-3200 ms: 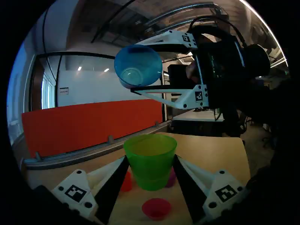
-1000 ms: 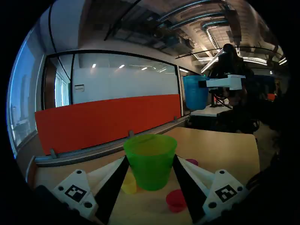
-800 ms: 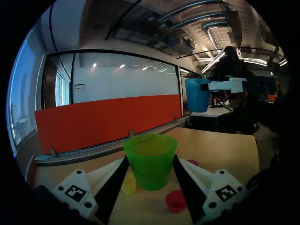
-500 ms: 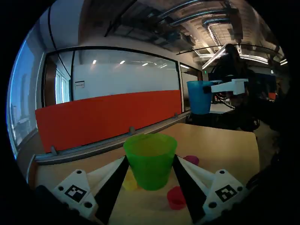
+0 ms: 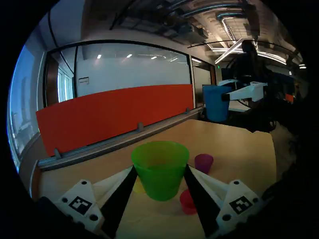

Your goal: Pour water

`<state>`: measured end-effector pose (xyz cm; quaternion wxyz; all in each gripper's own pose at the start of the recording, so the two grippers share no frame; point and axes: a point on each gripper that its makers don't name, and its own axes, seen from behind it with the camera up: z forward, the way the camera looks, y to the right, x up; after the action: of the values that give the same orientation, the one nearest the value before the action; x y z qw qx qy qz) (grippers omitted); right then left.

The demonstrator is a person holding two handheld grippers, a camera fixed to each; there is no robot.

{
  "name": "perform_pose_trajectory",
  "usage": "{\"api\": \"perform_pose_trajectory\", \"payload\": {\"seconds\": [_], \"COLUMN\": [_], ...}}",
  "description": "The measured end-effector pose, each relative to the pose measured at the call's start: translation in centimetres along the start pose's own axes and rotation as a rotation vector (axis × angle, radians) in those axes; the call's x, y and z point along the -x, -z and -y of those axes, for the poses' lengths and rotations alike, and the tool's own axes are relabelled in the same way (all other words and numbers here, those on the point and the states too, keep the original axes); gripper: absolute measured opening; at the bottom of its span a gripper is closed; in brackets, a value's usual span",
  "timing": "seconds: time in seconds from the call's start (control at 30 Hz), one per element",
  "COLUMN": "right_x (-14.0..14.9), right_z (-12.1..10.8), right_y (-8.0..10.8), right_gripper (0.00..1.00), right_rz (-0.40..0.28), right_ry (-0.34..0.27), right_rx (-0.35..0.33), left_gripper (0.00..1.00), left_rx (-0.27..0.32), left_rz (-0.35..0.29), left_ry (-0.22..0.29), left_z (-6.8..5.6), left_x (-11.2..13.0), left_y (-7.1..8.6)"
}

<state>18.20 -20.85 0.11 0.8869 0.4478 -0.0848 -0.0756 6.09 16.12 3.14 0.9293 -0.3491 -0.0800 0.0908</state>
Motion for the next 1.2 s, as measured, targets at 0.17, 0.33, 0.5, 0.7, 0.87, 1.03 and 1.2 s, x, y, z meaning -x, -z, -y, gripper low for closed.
{"api": "perform_pose_trajectory", "payload": {"seconds": [0.17, 0.33, 0.5, 0.7, 0.87, 1.03, 1.2], "right_x": [1.5, 2.8, 4.4, 6.3, 7.3, 8.5, 10.1], "right_z": [0.2, 0.5, 0.7, 1.6, 1.9, 2.1, 2.4], "right_y": [-0.1, -0.3, -0.5, -0.8, -1.3, -1.8, -2.1], "right_gripper": [0.91, 0.91, 0.91, 0.91, 0.91, 0.91, 0.91], "right_rz": [0.033, 0.060, 0.093, 0.140, 0.159, 0.186, 0.219], "right_ry": [-0.009, -0.014, -0.008, -0.001, 0.001, 0.000, 0.004], "right_rx": [-0.014, -0.032, -0.050, -0.082, -0.100, -0.116, -0.126], "left_gripper": [0.82, 0.82, 0.82, 0.82, 0.82, 0.83, 0.82], "left_rx": [0.007, 0.009, 0.008, 0.010, 0.012, 0.012, 0.014], "left_rz": [0.032, 0.054, 0.082, 0.117, 0.134, 0.158, 0.179], "left_ry": [-0.010, -0.009, -0.013, -0.008, -0.004, 0.002, 0.007], "left_z": [-0.1, -0.1, 0.1, 0.4, 0.5, 0.8, 0.9], "left_x": [0.8, 1.6, 2.6, 4.0, 4.9, 5.9, 6.9], "left_y": [-0.2, -0.3, -0.5, -0.6, -0.7, -0.7, -0.6]}}
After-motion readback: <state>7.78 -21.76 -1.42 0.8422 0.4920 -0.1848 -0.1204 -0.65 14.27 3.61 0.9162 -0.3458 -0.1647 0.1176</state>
